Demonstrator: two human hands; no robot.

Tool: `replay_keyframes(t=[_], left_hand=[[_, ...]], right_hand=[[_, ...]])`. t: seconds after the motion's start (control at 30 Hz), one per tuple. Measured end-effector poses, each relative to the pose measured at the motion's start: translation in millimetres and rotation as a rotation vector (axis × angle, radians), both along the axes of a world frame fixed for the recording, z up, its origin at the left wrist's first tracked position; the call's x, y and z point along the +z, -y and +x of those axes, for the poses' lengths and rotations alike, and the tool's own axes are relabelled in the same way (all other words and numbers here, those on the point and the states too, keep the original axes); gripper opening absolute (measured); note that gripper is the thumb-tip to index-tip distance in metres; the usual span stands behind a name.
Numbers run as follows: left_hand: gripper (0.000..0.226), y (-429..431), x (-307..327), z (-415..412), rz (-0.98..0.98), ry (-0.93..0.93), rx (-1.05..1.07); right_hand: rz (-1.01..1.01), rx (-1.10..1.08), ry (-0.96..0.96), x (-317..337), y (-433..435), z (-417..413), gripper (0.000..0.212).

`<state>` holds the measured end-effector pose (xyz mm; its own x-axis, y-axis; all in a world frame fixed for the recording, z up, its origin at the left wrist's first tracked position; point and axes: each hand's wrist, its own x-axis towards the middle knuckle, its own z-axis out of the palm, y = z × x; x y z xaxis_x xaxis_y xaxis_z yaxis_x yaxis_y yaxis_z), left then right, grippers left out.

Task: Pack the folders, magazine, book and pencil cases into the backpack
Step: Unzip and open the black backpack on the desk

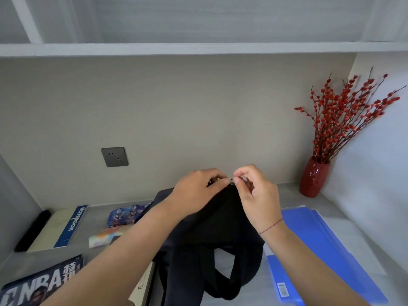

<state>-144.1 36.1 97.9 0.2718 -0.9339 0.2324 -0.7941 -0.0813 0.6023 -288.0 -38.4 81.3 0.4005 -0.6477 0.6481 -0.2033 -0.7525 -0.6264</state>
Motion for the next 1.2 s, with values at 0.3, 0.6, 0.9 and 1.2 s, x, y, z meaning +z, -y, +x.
replay_keyframes(t=[0.3,0.6,0.9,1.2], left_hand=[[0.013,-3.6,0.0,11.2,-0.032,0.007,0.032],[0.027,7.9,4.8,-6.8,0.007,0.343,0.054],[0.033,17.3,-4.6,-20.8,-0.078,0.544,0.161],[0.027,-2.2,-8.7,19.8,0.118,0.447,0.228]], right_hand=[[0.115,-0.011,0.003,-25.1,19.7,-26.5,0.012],[0.255,0.021,0.003,-35.3,41.7,-27.4,0.013],[0.326,0.011,-0.007,-58.9,57.5,-30.9,0.013],[0.571,-0.154,-0.478,-126.6,92.8,-31.9,0.019]])
